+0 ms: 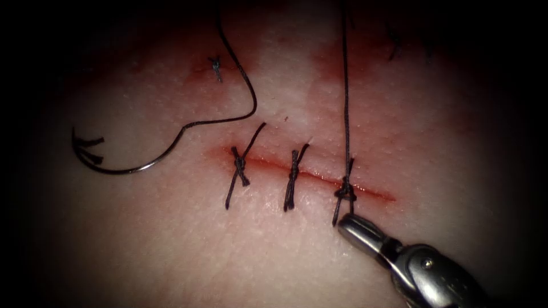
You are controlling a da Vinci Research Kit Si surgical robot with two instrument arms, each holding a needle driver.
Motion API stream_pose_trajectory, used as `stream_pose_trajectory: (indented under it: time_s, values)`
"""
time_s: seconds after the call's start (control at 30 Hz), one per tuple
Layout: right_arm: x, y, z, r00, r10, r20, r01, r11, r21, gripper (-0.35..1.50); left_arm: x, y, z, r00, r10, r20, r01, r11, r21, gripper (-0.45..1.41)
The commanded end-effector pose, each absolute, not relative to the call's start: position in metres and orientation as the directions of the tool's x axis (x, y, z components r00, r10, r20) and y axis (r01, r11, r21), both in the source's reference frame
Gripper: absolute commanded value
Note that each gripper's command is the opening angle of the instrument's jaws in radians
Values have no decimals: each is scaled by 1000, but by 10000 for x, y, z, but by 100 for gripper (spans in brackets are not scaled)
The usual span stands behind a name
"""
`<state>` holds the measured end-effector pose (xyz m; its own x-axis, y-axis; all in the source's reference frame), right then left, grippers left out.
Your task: Wound Closure
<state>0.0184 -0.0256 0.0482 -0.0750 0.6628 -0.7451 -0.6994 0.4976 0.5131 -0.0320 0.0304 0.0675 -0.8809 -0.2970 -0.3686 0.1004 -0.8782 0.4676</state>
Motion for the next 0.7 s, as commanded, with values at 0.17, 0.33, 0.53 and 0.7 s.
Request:
stream_pose_trajectory:
  time_s: [0.17,0.33,0.53,0.7]
  values:
    - [195,-270,483,-76,663,-745,-695,500,516,-35,-335,324,688,-887,-280,-367,64,-862,502,-45]
    - [201,-286,482,-48,675,-737,-698,505,508,-35,-339,346,698,-893,-261,-368,17,-835,550,-45]
    - [207,-304,487,-5,689,-725,-699,516,495,-35,-346,369,716,-901,-245,-358,-24,-796,605,-45]
    - [210,-315,491,30,701,-713,-698,525,487,-35,-351,372,728,-905,-246,-347,-21,-789,615,-45]
